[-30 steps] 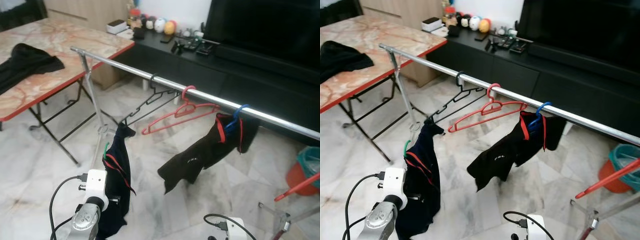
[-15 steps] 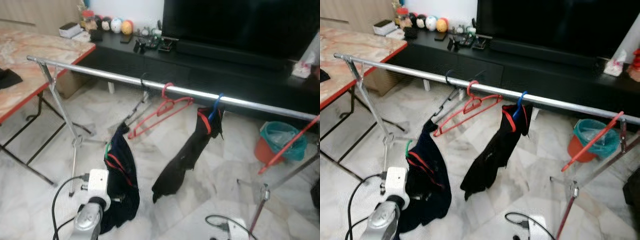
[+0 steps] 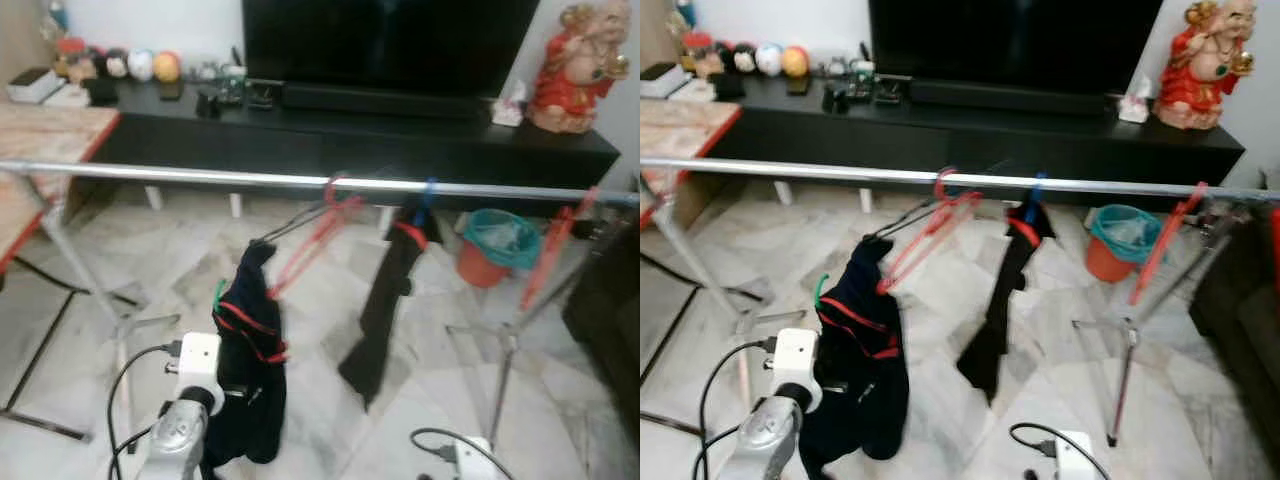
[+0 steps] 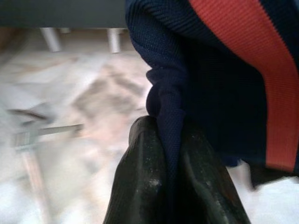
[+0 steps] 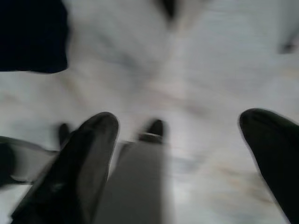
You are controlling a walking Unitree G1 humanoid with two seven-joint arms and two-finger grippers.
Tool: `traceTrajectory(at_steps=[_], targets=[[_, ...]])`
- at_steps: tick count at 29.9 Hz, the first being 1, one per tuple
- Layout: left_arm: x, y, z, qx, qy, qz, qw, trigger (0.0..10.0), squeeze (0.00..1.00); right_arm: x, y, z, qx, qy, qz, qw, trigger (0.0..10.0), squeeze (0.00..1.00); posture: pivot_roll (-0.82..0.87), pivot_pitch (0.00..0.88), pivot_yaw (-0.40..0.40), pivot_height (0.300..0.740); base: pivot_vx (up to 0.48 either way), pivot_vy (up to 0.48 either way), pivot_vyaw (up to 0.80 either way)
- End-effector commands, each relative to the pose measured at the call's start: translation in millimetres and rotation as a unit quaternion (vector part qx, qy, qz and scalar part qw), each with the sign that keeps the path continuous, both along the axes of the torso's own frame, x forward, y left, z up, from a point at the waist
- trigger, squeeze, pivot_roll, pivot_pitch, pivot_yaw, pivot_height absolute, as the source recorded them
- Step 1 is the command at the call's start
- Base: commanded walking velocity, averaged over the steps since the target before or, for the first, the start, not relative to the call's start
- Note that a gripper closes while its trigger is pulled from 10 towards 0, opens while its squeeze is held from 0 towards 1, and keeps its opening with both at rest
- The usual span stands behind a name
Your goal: Hang hanger
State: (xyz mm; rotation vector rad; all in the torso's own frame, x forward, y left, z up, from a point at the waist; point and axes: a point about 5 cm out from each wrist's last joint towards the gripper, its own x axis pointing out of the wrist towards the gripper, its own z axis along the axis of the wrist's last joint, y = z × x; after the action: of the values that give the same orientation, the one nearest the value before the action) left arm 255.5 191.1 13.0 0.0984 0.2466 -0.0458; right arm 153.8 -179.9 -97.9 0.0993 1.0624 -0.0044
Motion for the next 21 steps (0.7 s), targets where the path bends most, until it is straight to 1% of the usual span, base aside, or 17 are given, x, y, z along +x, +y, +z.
traceTrajectory(at_steps=[1, 18, 21], targets=[[4.2, -6.2, 7.3, -0.002, -0.023, -0.007, 1.000, 10.0, 0.00, -1.3, -14.7, 1.4, -0.017, -0.001, -0.010, 1.000, 10.0, 0.00, 0.03, 0.000, -0.046, 0.740, 0.000, 0.000, 0.00], [1.0, -8.1, 5.9, -0.002, -0.022, -0.014, 1.000, 10.0, 0.00, -1.1, -13.6, 1.3, -0.013, -0.002, -0.012, 1.000, 10.0, 0.00, 0.04, 0.000, -0.042, 0.740, 0.000, 0.000, 0.00], [-0.3, -8.9, 5.5, -0.004, -0.022, -0.016, 1.000, 10.0, 0.00, -1.1, -13.7, 1.3, -0.013, -0.002, -0.012, 1.000, 10.0, 0.00, 0.04, 0.000, -0.042, 0.740, -0.256, 0.000, 0.00]])
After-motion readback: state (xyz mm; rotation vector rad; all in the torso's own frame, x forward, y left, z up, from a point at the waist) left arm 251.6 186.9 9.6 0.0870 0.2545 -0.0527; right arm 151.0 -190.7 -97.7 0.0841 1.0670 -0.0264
